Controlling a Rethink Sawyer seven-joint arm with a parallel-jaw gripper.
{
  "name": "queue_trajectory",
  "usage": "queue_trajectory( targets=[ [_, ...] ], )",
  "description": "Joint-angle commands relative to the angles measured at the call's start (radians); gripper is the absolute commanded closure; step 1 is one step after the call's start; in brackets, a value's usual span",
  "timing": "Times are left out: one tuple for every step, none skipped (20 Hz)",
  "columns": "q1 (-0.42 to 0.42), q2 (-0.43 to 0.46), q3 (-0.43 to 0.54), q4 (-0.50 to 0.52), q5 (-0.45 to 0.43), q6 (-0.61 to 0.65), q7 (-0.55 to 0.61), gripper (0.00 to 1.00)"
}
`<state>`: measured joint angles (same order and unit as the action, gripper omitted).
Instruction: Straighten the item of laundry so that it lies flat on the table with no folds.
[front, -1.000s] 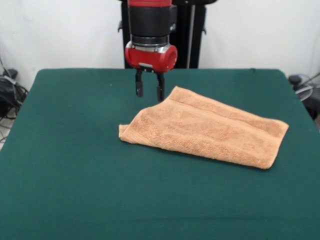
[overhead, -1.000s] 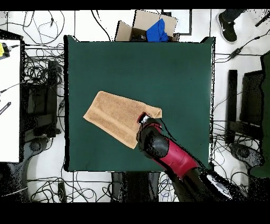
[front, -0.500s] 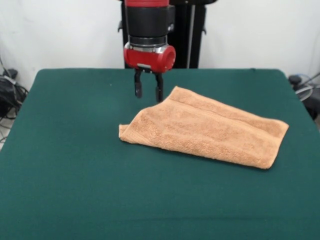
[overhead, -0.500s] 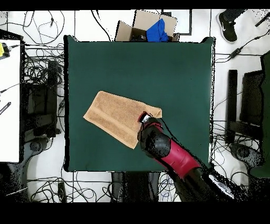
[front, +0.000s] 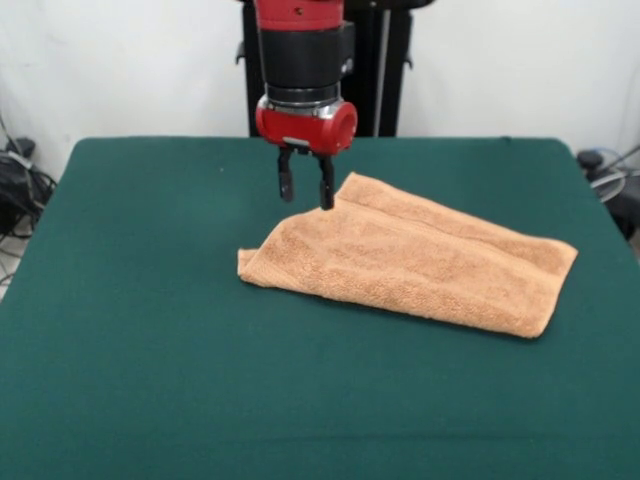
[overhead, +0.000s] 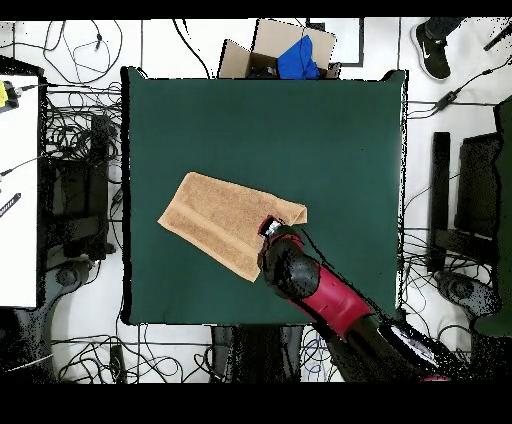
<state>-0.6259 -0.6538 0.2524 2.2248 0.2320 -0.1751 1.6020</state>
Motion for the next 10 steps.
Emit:
queue_trajectory(
  targets=[
    [0.020,0.076,0.041,-0.001,-0.016,-0.077,0.281,0.00],
    [0.025,0.079,0.034,-0.006,-0.014,-0.079,0.276,0.00],
    [0.031,0.083,0.026,-0.011,-0.012,-0.081,0.271,0.00],
    [0.035,0.082,0.020,-0.014,-0.009,-0.080,0.267,0.00],
    [0.044,0.086,0.010,-0.021,-0.005,-0.081,0.260,0.00],
    [0.047,0.090,0.005,-0.025,-0.004,-0.082,0.255,0.00],
    [0.053,0.099,-0.004,-0.033,-0.003,-0.086,0.248,0.00],
    [0.056,0.104,-0.009,-0.037,-0.004,-0.089,0.245,0.00],
    [0.063,0.111,-0.020,-0.043,-0.003,-0.093,0.238,0.00],
    [0.067,0.115,-0.026,-0.046,-0.003,-0.095,0.235,0.00]
  ],
)
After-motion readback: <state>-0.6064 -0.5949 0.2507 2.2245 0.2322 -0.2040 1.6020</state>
